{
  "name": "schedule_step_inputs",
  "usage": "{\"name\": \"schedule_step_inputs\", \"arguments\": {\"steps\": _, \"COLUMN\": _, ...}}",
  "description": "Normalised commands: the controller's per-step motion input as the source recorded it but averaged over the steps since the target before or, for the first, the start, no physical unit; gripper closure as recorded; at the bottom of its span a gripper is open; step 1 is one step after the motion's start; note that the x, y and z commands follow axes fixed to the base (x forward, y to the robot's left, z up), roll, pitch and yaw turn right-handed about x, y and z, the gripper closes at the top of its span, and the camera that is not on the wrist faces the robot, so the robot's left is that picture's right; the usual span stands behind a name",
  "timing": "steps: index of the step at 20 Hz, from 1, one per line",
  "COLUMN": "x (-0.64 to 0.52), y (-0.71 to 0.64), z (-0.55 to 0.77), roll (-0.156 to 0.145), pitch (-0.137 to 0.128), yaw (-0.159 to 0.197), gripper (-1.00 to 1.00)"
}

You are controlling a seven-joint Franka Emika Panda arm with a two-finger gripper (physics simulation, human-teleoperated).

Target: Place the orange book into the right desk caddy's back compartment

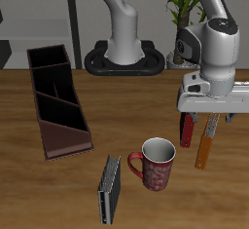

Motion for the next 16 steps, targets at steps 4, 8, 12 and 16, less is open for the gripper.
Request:
{"name": "schedule_step_inputs", "arguments": {"steps": 4, "x": 0.03, "y": 0.03, "z": -0.2, "roll": 0.009, "pitch": 0.021, "yaw": 0.01, "gripper": -1.0}}
{"name": "schedule_step_inputs", "arguments": {"steps": 8, "x": 0.1, "y": -0.04, "z": -0.21, "roll": 0.002, "pitch": 0.038, "yaw": -0.008, "gripper": -1.0}}
{"name": "schedule_step_inputs", "arguments": {"steps": 12, "x": 0.08, "y": -0.05, "z": -0.11, "roll": -0.003, "pitch": 0.013, "yaw": 0.003, "gripper": -1.0}}
{"name": "schedule_step_inputs", "arguments": {"steps": 16, "x": 0.11, "y": -0.04, "z": -0.26, "roll": -0.004, "pitch": 0.027, "yaw": 0.021, "gripper": -1.0}}
